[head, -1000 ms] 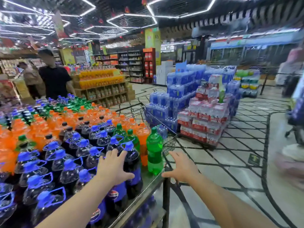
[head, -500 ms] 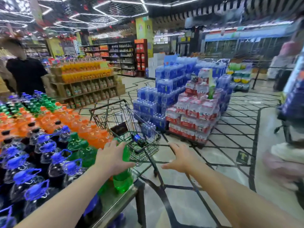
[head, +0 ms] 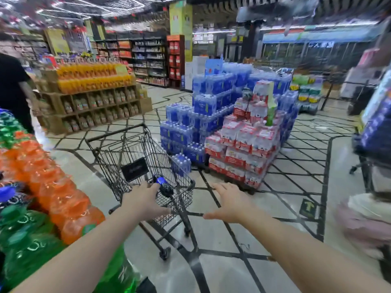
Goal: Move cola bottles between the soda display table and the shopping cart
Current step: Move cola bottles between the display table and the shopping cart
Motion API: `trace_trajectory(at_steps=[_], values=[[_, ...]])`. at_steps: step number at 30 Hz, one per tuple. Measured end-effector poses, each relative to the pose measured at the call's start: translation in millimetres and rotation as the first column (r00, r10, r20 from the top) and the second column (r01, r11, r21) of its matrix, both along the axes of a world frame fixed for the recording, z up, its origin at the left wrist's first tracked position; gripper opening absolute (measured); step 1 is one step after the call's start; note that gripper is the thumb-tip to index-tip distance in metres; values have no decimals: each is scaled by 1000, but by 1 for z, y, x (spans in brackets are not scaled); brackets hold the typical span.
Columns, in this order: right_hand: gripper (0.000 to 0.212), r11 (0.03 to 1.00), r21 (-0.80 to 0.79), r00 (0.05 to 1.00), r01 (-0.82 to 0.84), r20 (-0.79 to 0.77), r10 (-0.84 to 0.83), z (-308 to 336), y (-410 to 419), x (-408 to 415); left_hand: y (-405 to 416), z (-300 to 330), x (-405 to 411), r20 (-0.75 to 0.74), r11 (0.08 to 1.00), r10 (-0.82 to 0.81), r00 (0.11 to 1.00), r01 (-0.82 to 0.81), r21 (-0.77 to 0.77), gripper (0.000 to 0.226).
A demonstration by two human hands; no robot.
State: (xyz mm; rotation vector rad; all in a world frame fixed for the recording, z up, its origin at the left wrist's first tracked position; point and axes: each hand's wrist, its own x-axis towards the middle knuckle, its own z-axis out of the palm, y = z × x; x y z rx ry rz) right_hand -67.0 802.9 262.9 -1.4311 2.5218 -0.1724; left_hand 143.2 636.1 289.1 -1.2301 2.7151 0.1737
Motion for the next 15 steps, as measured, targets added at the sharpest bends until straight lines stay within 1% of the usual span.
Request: trace_trajectory(at_steps=[3, 6, 11, 15], values=[[115, 999, 34, 1000, -14, -11, 14, -5, -41, -38, -42, -2, -39, 15, 999, 26, 1000, -26, 21, 116], [112, 998, 48, 998, -44, -31, 46, -7, -77, -71, -80, -3, -70, 21, 999, 39, 999, -39, -5, 112], [108, 996, 67, 998, -61, -7, 62, -12, -135, -118, -133, -15, -106, 46, 998, 63, 997, -64, 14, 113], [108, 993, 87, 996, -81, 31, 79, -31, -188, -153, -174, -28, -130, 64, 991, 122, 990, -125, 54, 115]])
